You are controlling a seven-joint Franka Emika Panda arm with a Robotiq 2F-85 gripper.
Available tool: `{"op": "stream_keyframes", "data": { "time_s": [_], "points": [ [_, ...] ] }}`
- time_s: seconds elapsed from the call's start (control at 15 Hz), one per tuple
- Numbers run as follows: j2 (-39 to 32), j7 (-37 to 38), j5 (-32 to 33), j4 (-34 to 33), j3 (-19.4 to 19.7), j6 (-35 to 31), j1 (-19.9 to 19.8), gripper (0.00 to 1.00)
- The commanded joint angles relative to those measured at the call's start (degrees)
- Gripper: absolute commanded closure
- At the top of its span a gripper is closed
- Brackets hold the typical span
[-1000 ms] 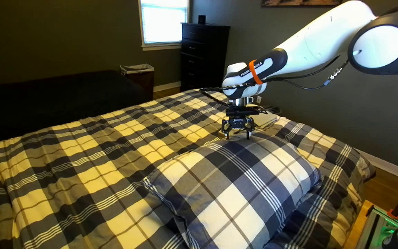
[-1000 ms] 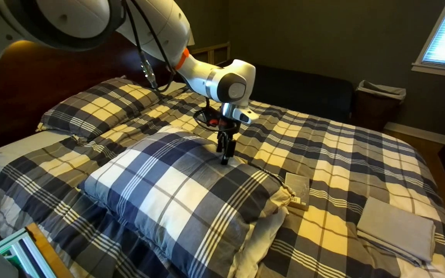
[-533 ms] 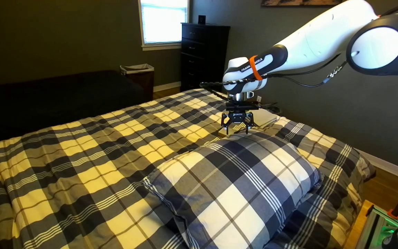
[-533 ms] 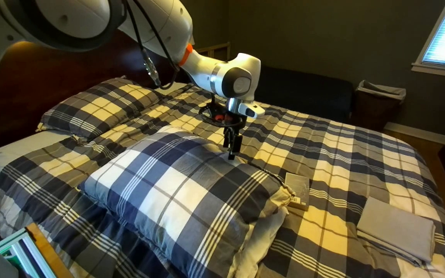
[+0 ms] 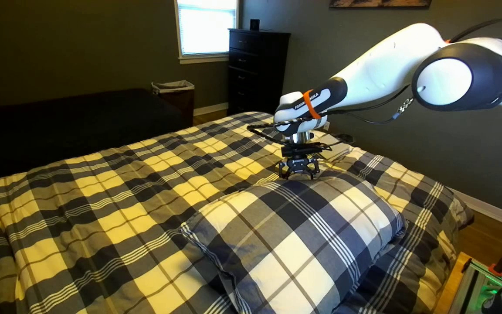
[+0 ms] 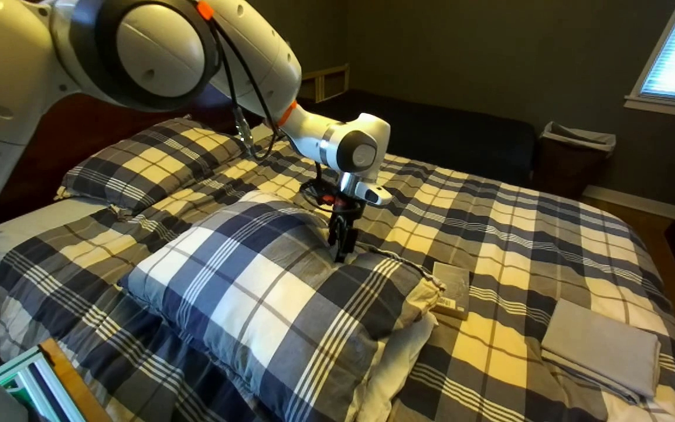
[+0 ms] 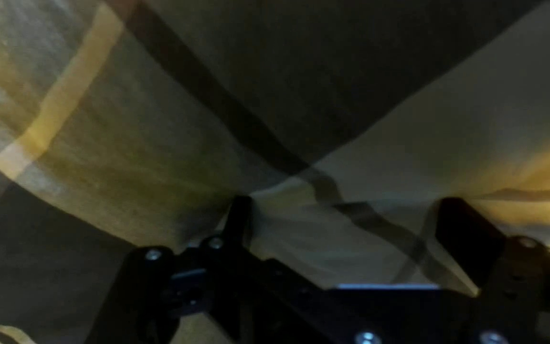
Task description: Move the top pillow to the right, then put the remote on the bed
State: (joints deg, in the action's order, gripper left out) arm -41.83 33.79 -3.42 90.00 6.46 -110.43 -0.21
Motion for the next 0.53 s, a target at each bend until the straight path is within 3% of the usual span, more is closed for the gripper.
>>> {"op": "stream_keyframes", "data": {
  "time_s": [0.0,0.07,0.2,0.47],
  "points": [
    [-6.3,0.5,0.4,-5.2,0.3,5.6,1.3,0.06],
    [-7.2,0.4,0.5,-6.2,0.3,6.8,1.5,0.28],
    [-8.6,0.7,0.8,-8.1,0.5,8.8,1.9,0.31],
    [-9.1,0.8,0.8,-10.3,0.8,11.1,1.7,0.60]
  ]
}}
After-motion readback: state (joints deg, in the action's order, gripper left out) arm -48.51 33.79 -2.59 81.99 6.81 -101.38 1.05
